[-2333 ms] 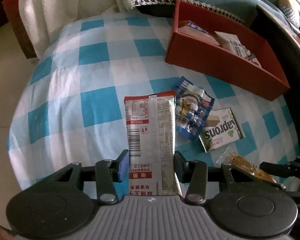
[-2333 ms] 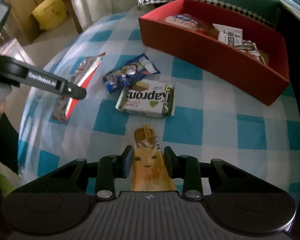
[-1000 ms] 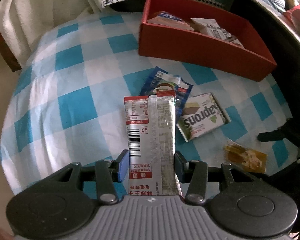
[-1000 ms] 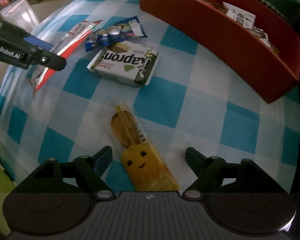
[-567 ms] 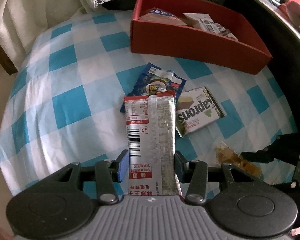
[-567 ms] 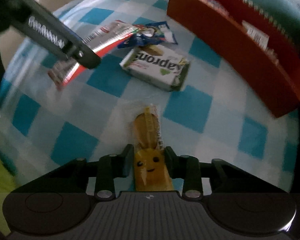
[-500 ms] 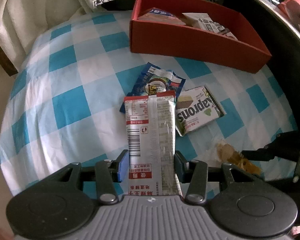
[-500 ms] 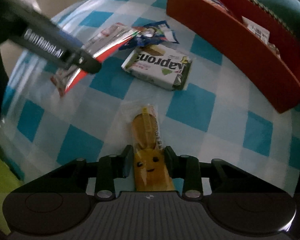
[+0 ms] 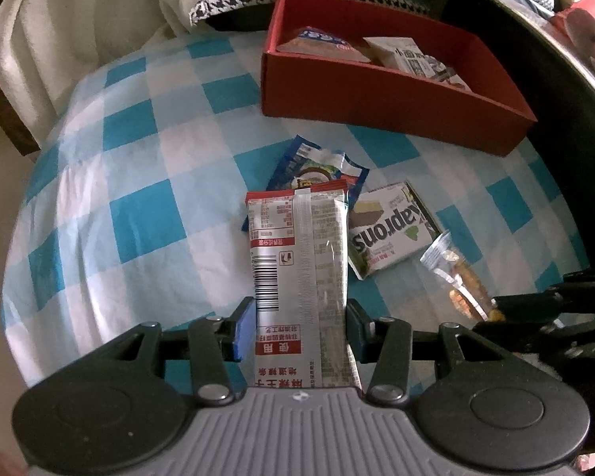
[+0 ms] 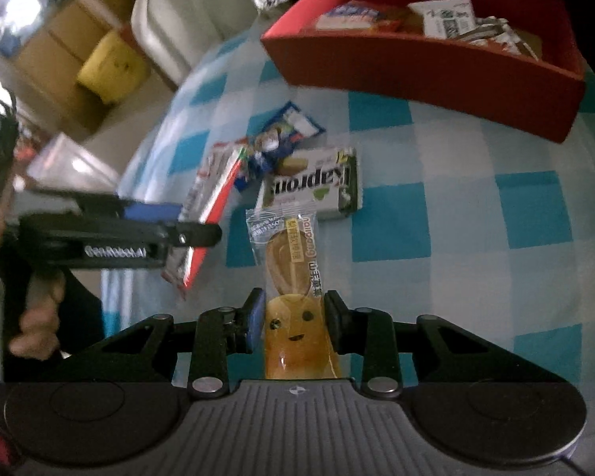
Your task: Organize snacks
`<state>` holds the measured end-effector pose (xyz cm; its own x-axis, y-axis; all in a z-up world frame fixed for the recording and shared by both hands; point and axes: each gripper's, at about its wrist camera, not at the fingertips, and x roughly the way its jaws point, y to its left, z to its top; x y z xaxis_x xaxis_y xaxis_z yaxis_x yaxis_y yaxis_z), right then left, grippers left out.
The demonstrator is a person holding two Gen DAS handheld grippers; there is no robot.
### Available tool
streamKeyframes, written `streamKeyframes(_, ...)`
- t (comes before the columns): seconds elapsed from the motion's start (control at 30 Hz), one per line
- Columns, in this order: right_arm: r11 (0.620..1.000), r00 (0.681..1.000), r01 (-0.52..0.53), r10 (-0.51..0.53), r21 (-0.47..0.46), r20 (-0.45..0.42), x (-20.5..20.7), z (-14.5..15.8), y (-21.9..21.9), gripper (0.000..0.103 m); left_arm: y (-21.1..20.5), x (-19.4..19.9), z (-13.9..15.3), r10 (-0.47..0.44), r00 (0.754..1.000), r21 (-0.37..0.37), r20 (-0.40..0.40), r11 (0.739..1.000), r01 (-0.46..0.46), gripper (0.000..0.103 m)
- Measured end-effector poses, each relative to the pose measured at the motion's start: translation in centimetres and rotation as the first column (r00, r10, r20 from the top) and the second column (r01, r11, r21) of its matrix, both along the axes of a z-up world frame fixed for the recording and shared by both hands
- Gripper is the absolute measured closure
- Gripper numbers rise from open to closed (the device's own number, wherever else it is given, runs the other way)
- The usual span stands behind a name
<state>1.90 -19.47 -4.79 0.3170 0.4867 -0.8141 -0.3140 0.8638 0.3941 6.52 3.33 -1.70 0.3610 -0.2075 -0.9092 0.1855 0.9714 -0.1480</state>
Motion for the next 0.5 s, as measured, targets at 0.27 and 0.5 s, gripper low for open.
streamKeyframes(0.27, 0.992, 0.996, 0.085, -0.088, 0.091, 0.034, 0.5, 1.2, -2.0, 0.062, 0.0, 0.1, 0.5, 0.002, 1.000, -0.006, 0.014, 1.000, -0.002, 0.062)
streamKeyframes(0.5, 0.981, 0.987, 0.126, -0.140, 0.150, 0.081, 1.1, 2.4, -3.0, 0.062, -0.5, 0.7, 2.0, 0.000, 0.997, -0.021, 0.074, 1.000, 0.002, 0.062)
